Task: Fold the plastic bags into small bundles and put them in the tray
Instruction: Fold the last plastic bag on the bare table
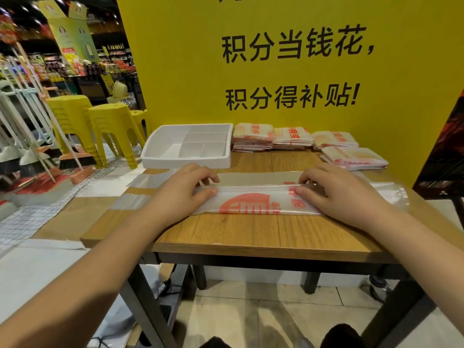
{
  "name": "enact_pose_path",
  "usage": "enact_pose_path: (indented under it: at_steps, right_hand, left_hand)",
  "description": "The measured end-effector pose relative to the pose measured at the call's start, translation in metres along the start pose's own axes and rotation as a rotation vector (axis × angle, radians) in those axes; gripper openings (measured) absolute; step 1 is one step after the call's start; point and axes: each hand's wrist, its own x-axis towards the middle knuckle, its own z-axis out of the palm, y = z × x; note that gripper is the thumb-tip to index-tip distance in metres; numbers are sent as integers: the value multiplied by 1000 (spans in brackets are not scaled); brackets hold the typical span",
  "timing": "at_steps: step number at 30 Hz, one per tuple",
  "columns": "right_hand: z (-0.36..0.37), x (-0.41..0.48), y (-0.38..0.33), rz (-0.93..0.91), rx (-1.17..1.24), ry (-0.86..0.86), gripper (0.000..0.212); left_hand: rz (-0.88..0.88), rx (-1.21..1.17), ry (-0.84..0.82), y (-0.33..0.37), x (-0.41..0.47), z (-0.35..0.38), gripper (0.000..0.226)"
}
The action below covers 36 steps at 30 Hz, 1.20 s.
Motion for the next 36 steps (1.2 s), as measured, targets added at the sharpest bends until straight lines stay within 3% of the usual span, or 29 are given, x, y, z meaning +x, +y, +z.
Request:
enact_pose_path:
  at_steps: [6, 12, 16, 19, 23, 26, 31, 36]
  right_hand:
    - [9, 0, 2, -14, 50, 63, 25]
    - [9, 5, 8, -19, 102, 132, 11]
    - [9, 7, 8, -8, 92, 117, 12]
    - [10, 6, 8, -16, 113, 119, 11]
    - [9, 3, 8, 8, 151, 107, 12]
    - [7, 2, 7, 46, 131, 78, 17]
    - [-3, -9, -16, 18, -18, 54, 49]
    - [8, -15, -74, -139, 70, -229, 69]
  left_hand:
    - [18, 20, 65, 1, -1, 5, 4]
    - [-28, -46, 120, 6, 1, 4, 9]
    - [6, 54, 92, 9, 2, 1, 9]
    - [98, 248, 70, 16, 0, 1, 20]
    - [12, 114, -80, 46, -13, 9, 39]
    - [-51, 153, -281, 55, -19, 21, 47]
    - [-84, 143, -348, 55, -19, 22, 49]
    - [-103, 180, -395, 58, -19, 21, 50]
